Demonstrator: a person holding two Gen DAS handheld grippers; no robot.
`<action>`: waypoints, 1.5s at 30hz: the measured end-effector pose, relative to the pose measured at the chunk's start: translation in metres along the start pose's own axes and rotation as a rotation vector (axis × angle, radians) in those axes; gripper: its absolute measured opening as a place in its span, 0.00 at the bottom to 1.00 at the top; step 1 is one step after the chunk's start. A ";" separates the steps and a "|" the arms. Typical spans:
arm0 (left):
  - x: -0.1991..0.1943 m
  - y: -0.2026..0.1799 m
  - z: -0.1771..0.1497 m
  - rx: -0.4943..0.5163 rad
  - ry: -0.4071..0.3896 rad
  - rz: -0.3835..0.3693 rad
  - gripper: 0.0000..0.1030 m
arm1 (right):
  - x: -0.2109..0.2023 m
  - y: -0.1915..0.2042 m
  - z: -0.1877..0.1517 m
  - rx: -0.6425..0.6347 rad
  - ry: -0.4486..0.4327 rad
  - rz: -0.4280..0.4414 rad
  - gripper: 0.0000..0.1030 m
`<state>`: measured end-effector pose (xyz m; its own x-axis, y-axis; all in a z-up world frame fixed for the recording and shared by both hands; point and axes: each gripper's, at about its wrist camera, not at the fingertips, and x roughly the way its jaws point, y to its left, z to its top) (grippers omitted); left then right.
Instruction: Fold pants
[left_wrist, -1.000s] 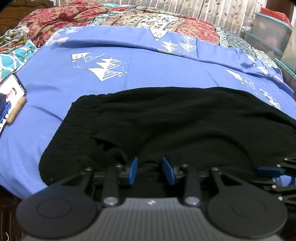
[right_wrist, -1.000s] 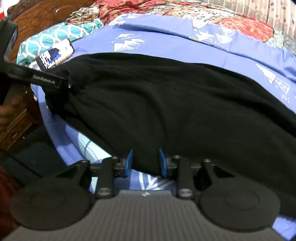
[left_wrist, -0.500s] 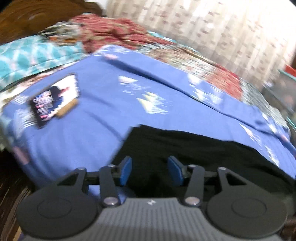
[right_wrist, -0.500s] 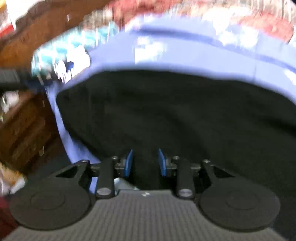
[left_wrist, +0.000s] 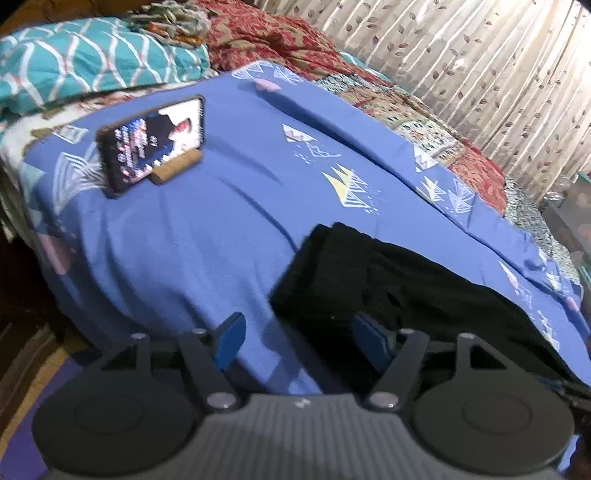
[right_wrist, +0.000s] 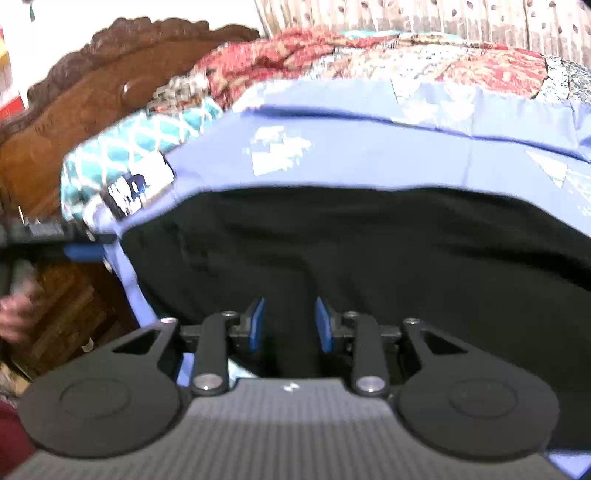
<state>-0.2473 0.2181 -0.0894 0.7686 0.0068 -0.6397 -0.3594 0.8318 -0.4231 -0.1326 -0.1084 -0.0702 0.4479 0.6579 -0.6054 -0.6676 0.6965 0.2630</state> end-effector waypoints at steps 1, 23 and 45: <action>0.001 -0.001 -0.002 -0.002 0.001 -0.007 0.65 | 0.002 0.003 0.003 -0.002 -0.004 0.011 0.31; 0.004 0.039 0.007 -0.188 -0.015 -0.146 0.89 | 0.036 0.025 0.030 0.038 0.087 0.054 0.30; 0.026 -0.029 -0.001 0.040 -0.011 -0.189 0.19 | 0.045 0.024 -0.001 0.069 0.169 0.097 0.32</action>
<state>-0.2170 0.1936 -0.0947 0.8263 -0.1455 -0.5441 -0.1873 0.8400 -0.5092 -0.1287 -0.0622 -0.0917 0.2734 0.6695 -0.6907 -0.6576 0.6541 0.3738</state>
